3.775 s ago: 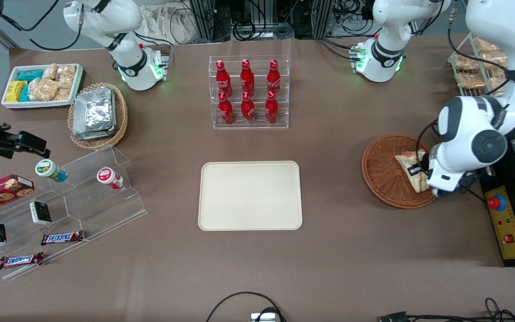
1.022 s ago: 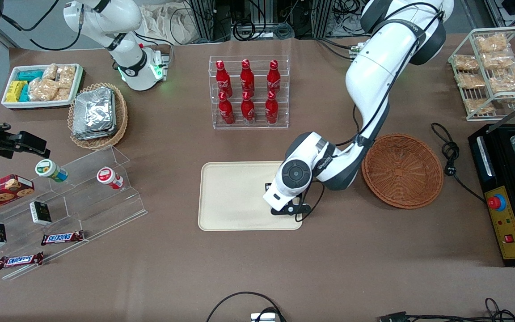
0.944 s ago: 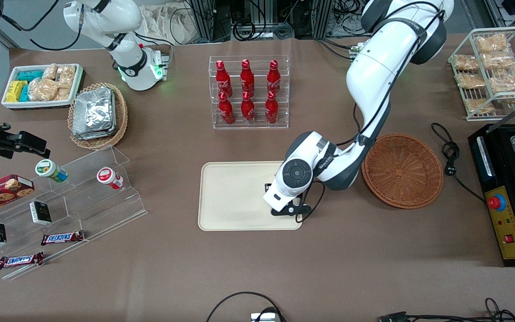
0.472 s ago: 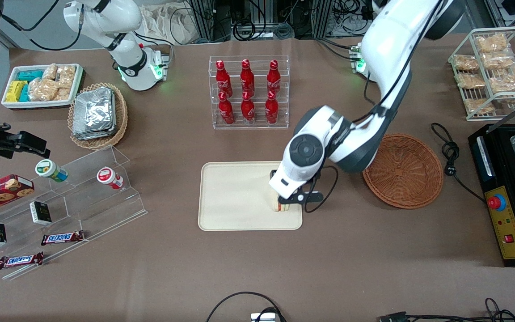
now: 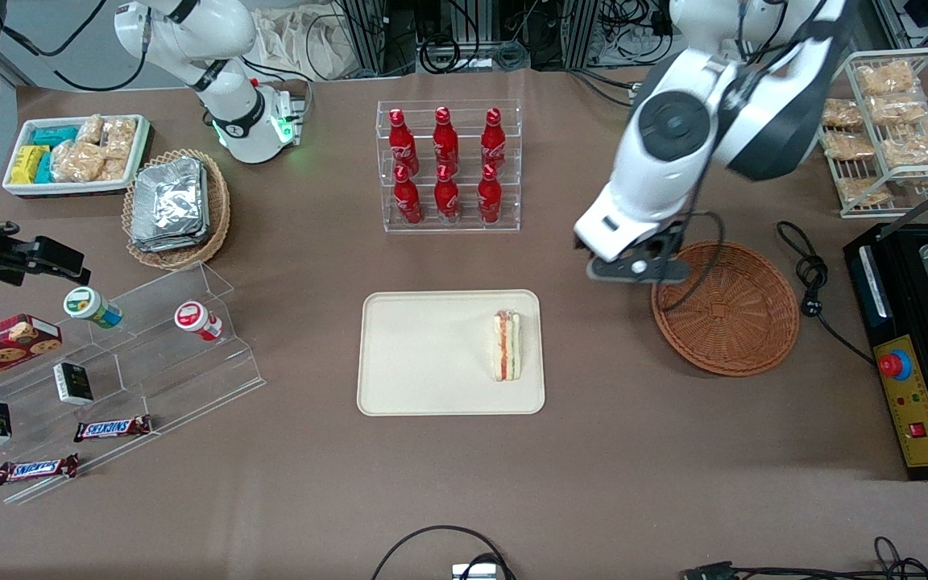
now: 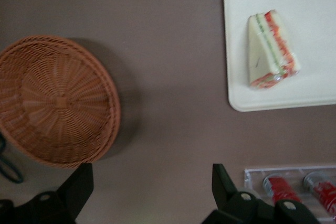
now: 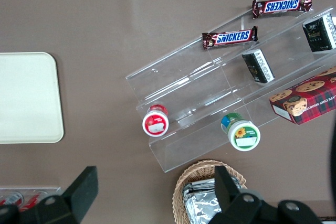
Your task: Place sandwich from basket to tray
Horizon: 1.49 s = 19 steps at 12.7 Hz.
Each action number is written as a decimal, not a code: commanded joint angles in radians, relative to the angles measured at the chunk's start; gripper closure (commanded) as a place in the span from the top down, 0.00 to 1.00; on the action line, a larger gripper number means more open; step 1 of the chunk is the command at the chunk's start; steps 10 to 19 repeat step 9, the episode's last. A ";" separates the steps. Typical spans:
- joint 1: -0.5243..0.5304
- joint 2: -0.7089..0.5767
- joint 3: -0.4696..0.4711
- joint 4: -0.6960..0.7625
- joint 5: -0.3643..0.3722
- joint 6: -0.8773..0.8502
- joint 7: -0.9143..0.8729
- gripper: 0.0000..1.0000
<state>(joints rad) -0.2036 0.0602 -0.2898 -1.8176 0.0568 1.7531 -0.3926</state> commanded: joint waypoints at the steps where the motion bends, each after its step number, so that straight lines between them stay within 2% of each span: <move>1: 0.142 -0.022 -0.006 0.023 -0.050 -0.059 0.183 1.00; 5: 0.295 0.023 -0.005 0.142 -0.058 -0.127 0.319 1.00; 8: 0.358 0.053 -0.003 0.173 -0.040 -0.126 0.313 1.00; 9: 0.365 0.082 -0.005 0.216 -0.040 -0.129 0.313 1.00; 19: 0.365 0.082 -0.005 0.216 -0.040 -0.129 0.313 1.00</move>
